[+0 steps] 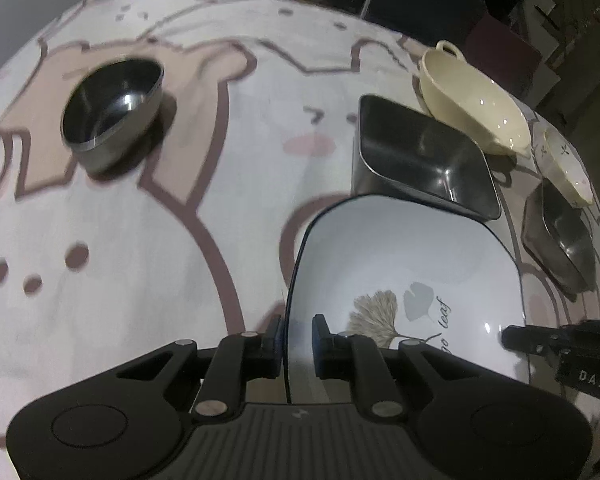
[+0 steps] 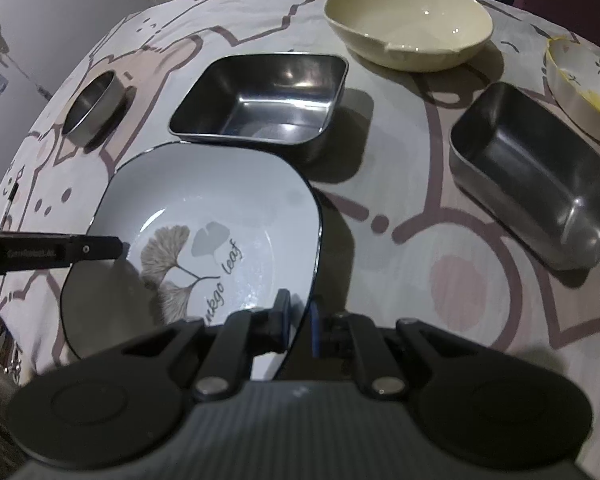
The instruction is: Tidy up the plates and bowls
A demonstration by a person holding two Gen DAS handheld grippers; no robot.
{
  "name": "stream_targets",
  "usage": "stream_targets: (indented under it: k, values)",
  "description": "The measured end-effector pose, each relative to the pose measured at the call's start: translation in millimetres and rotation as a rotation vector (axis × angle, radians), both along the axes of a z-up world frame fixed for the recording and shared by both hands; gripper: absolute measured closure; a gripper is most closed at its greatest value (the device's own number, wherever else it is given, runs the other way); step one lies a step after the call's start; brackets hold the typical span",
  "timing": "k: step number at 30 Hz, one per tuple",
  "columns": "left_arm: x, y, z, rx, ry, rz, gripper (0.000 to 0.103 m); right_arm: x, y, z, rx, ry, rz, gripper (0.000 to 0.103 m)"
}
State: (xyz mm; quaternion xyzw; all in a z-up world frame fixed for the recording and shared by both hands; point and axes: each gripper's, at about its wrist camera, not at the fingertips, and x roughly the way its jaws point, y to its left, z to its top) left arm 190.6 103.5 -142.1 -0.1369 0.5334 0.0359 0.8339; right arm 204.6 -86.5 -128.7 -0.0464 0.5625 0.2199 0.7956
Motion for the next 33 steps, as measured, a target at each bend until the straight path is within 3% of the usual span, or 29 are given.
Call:
stream_targets:
  k: [4,23,33]
  values:
    - [1.2,-1.4,2.1,0.004,-0.007,-0.012,0.088,4.9,2.5,2.8,-0.007,-0.034,0.004,0.092]
    - [-14.6,-5.9,2.9,0.03,0.003,-0.061,0.088,-14.3,0.4,0.8,-0.021,-0.01,0.038,0.09]
    - [-13.9,-7.7,3.2,0.047,0.009,-0.085,0.088,-11.6,-4.0,-0.5,0.01,0.019,-0.003,0.091]
